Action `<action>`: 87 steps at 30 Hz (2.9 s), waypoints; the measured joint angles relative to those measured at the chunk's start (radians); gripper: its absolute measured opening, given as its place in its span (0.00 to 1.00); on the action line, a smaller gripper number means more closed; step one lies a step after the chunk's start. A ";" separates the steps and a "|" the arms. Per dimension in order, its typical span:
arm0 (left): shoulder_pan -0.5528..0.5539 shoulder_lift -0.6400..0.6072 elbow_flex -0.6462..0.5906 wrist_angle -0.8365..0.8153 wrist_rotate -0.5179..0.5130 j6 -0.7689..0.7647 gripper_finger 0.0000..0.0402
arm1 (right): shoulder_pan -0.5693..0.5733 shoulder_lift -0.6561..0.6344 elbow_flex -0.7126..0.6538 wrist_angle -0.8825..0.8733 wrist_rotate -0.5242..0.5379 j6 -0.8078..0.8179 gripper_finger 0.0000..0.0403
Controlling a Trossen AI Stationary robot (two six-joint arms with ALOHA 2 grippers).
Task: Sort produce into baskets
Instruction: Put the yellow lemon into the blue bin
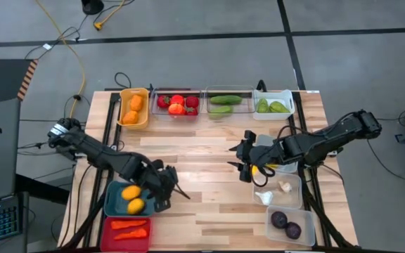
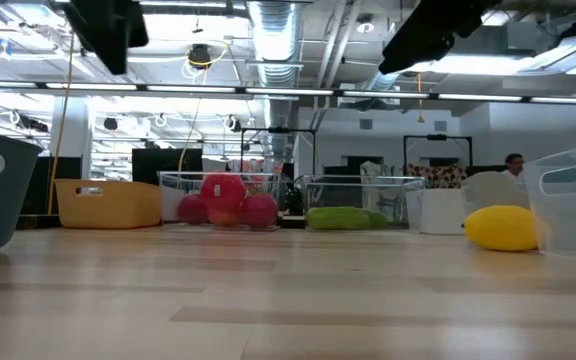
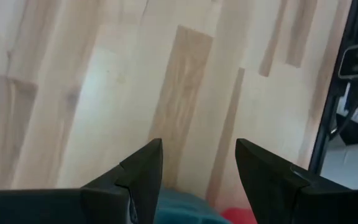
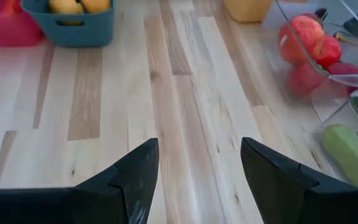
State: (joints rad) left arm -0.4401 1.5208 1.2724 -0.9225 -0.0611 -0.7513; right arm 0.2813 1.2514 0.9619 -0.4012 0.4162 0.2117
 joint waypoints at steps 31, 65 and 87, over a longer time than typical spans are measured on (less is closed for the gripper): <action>0.063 0.000 0.000 0.006 -0.007 0.062 0.47 | -0.002 0.000 0.000 -0.003 -0.080 -0.002 0.81; 0.063 0.000 0.000 0.023 -0.062 0.059 0.47 | -0.180 0.231 0.107 -0.431 -0.347 0.027 0.85; 0.063 0.000 0.000 0.025 -0.082 0.059 0.47 | -0.212 0.528 0.107 -0.589 -0.445 0.026 0.85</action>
State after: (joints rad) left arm -0.3767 1.5208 1.2720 -0.8974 -0.1436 -0.6919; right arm 0.0689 1.7796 1.0687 -0.9902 -0.0284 0.2382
